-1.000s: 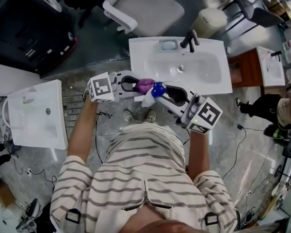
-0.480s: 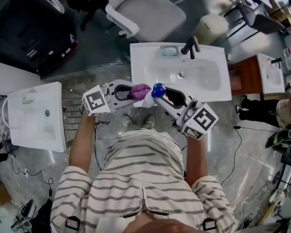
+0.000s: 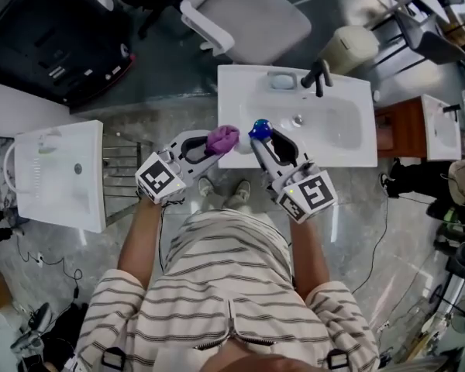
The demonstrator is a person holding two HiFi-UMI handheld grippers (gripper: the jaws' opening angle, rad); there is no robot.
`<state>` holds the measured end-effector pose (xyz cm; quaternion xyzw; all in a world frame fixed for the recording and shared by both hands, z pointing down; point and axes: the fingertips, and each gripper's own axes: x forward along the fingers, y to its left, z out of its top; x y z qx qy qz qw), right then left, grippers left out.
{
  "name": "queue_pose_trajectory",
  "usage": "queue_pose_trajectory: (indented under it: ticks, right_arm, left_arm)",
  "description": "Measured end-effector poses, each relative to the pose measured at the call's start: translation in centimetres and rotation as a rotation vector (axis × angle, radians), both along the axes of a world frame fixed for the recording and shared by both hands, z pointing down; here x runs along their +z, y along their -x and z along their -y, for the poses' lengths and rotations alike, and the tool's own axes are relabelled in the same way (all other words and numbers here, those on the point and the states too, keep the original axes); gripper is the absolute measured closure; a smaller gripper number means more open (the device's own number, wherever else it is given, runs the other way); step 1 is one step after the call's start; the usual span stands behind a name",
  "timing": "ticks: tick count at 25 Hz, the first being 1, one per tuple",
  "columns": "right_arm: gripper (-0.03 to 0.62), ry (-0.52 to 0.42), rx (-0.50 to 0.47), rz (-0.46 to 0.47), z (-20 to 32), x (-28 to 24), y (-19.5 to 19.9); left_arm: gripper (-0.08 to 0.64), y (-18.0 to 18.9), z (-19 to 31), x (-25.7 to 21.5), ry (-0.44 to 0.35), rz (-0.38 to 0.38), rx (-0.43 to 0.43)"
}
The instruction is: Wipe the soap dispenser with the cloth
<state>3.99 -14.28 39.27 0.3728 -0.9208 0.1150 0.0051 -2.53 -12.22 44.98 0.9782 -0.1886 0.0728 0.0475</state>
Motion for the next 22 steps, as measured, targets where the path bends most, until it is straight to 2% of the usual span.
queue_pose_trajectory:
  ticks: [5, 9, 12, 16, 22]
  right_arm:
    - [0.462, 0.014, 0.094, -0.064, 2.0, 3.4, 0.2]
    - [0.462, 0.028, 0.117, -0.103, 3.7, 6.3, 1.1]
    - [0.462, 0.032, 0.134, -0.131, 5.1, 8.3, 1.6]
    - [0.462, 0.036, 0.147, -0.164, 6.9, 10.9, 2.4]
    - [0.462, 0.046, 0.139, -0.21, 9.1, 14.0, 3.5]
  left_arm:
    - [0.44, 1.3, 0.8, 0.2, -0.012, 0.015, -0.144]
    - [0.44, 3.3, 2.2, 0.9, -0.017, 0.03, -0.301]
    - [0.44, 4.5, 3.0, 2.1, -0.009, 0.055, -0.382]
    - [0.44, 5.5, 3.5, 3.0, 0.015, 0.064, -0.43]
    - [0.44, 6.1, 3.6, 4.4, 0.065, 0.065, -0.438]
